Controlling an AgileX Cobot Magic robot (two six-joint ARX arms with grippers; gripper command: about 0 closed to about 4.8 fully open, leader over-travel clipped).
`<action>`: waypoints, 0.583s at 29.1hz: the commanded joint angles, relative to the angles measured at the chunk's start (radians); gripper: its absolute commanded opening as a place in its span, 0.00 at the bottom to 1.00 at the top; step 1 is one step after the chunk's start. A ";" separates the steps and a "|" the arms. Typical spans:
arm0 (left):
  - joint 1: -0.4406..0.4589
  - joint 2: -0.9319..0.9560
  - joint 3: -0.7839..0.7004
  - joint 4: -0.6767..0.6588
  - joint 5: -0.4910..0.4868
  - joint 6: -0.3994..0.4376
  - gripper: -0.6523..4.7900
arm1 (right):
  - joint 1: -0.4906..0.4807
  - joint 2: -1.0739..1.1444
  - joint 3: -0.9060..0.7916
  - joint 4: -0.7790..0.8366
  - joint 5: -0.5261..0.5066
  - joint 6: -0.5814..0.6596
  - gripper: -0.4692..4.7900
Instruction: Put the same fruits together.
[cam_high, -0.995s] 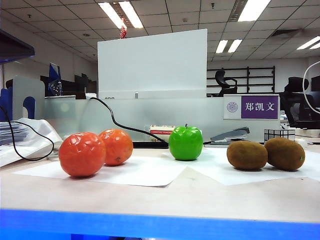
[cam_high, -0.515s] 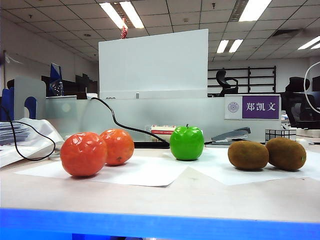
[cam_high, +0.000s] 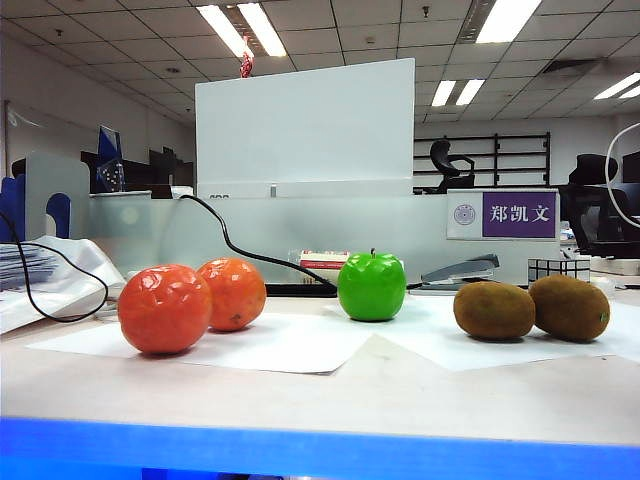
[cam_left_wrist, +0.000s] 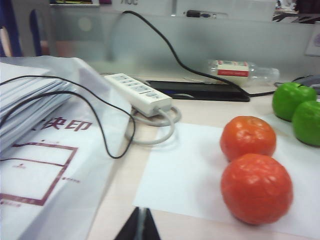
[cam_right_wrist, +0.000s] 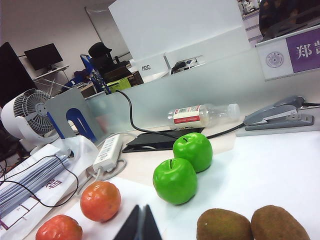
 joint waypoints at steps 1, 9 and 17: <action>0.034 -0.002 0.001 0.004 0.000 0.007 0.11 | -0.001 -0.002 0.003 0.013 -0.002 0.000 0.07; 0.144 -0.002 0.001 0.003 0.000 0.007 0.11 | -0.001 -0.002 0.003 0.012 -0.002 0.000 0.07; 0.145 -0.002 0.001 0.003 0.000 0.002 0.11 | -0.001 -0.002 0.003 0.013 -0.002 0.000 0.07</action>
